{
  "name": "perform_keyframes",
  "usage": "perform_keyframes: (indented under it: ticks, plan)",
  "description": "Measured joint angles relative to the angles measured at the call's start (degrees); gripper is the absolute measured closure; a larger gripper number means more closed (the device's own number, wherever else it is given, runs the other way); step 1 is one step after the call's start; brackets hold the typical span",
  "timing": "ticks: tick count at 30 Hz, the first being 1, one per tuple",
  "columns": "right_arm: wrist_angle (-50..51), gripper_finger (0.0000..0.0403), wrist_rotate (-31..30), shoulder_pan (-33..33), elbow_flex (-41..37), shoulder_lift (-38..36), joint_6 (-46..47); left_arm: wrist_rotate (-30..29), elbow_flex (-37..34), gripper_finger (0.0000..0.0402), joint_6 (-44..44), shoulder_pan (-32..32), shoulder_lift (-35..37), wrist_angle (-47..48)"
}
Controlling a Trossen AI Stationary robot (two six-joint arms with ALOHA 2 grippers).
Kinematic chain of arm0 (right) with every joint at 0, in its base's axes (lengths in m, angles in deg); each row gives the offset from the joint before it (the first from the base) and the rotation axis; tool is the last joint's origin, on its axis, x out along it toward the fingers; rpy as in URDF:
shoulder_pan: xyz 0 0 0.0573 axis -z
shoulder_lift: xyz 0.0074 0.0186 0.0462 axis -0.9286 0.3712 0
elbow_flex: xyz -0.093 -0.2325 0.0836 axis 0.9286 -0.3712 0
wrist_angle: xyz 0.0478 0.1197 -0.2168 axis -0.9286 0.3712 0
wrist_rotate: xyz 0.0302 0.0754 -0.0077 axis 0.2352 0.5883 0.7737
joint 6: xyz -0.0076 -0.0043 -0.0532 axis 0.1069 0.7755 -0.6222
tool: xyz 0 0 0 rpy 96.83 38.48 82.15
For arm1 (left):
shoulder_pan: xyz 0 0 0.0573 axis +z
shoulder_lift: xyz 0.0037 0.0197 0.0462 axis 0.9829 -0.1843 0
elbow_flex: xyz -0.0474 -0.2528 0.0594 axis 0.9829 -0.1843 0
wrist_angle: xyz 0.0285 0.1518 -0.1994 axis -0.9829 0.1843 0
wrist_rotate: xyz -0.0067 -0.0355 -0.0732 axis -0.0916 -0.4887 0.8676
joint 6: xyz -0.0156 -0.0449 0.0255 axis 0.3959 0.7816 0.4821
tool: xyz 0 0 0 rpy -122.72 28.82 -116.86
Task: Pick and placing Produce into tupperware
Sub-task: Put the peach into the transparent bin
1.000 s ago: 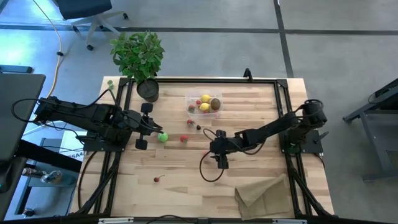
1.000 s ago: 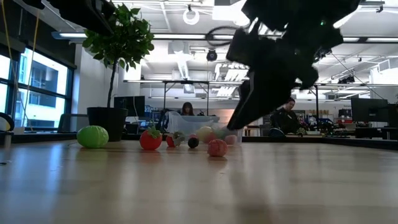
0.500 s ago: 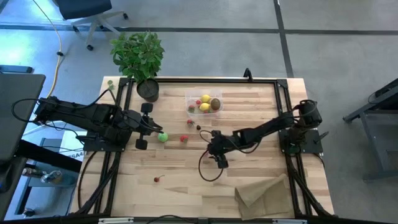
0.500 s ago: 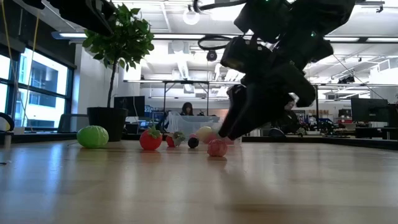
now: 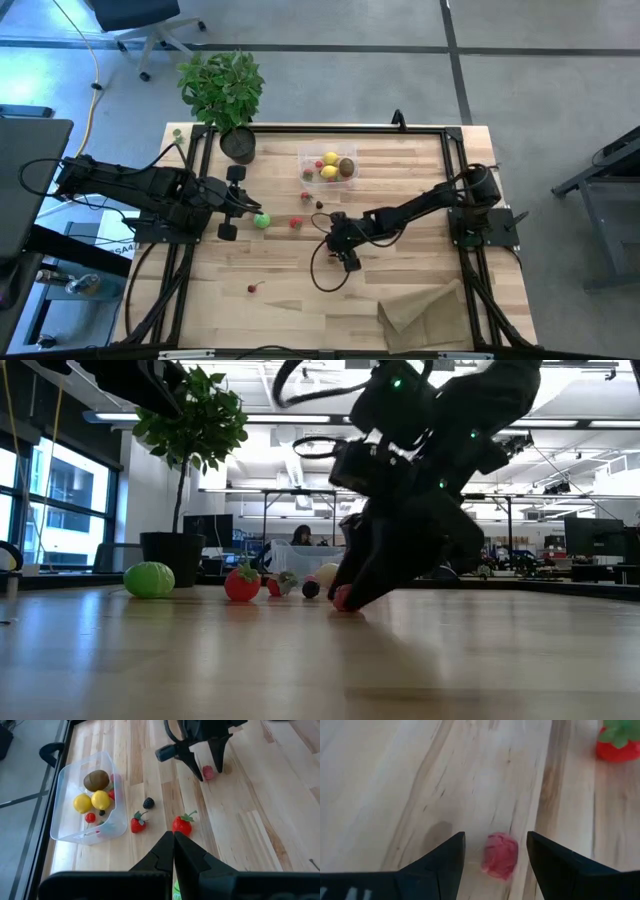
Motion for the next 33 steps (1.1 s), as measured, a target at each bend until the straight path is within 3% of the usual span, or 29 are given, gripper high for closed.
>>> perform_keyframes:
  ticks: [12,33]
  plan:
    - [2.9,0.0202,0.2,0.4,0.3,0.2,-1.1,0.0,0.0,0.0399,0.0,0.0,0.0,0.0]
    - [3.6,0.0274,0.2,1.1,0.2,0.3,2.4,0.0,0.0,0.0399,0.0,0.0,0.0,0.0]
